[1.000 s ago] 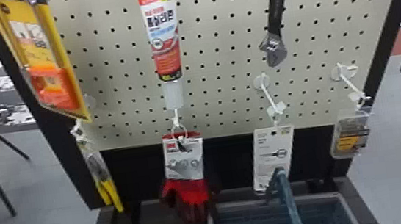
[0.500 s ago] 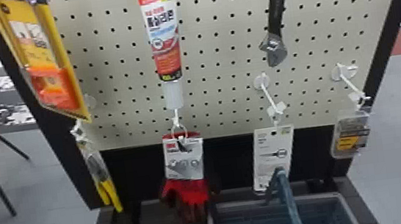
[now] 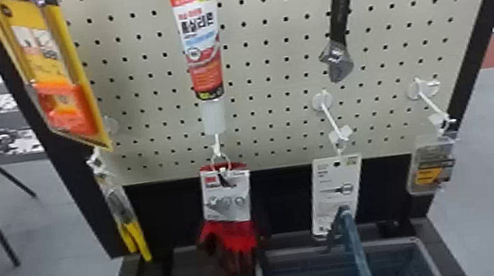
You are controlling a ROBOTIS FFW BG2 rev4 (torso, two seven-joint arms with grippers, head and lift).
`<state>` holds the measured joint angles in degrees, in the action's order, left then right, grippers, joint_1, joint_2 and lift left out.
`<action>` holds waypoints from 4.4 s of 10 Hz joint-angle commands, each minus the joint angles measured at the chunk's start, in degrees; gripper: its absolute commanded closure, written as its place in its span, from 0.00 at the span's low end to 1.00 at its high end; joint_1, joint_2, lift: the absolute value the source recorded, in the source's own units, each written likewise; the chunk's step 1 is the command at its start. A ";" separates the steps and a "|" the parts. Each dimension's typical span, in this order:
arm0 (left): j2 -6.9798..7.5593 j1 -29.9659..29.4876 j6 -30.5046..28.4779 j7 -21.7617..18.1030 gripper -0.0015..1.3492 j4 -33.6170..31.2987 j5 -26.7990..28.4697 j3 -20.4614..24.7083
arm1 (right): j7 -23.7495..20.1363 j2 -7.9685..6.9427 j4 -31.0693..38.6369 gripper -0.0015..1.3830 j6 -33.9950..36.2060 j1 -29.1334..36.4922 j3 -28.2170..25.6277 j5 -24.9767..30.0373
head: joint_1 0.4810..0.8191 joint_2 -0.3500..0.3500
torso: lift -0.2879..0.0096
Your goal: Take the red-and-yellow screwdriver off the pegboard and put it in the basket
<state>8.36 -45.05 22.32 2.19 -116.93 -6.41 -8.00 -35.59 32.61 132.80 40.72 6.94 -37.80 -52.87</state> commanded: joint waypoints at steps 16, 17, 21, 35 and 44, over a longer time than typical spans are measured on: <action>-0.09 0.22 -0.44 0.00 0.26 0.28 0.61 0.00 | -0.79 -26.81 -5.60 0.83 -8.29 11.43 2.64 5.76 | 0.20 0.50 | 0.63; -0.09 0.22 -0.44 0.00 0.26 0.28 0.61 0.00 | -0.79 -27.34 -6.73 0.83 -8.73 11.68 3.69 5.76 | 0.20 0.50 | 0.63; -0.01 0.22 -0.35 0.00 0.25 0.42 0.61 0.00 | -0.71 -29.18 -10.38 0.83 -10.31 14.01 6.24 5.59 | 0.20 0.50 | 0.63; 0.26 -0.02 -0.70 0.00 0.25 0.70 0.88 -0.09 | 7.20 -32.66 -13.34 0.85 -18.66 21.64 18.46 -1.01 | 0.20 0.50 | 0.63; 0.26 -0.14 -0.61 0.00 0.25 1.12 0.88 -0.09 | 10.81 -32.66 -14.88 0.85 -21.56 24.47 26.90 -2.76 | 0.20 0.50 | 0.63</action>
<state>8.61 -45.22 21.71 2.19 -115.83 -5.54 -8.09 -24.80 0.00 118.24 19.17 31.39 -11.29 -55.55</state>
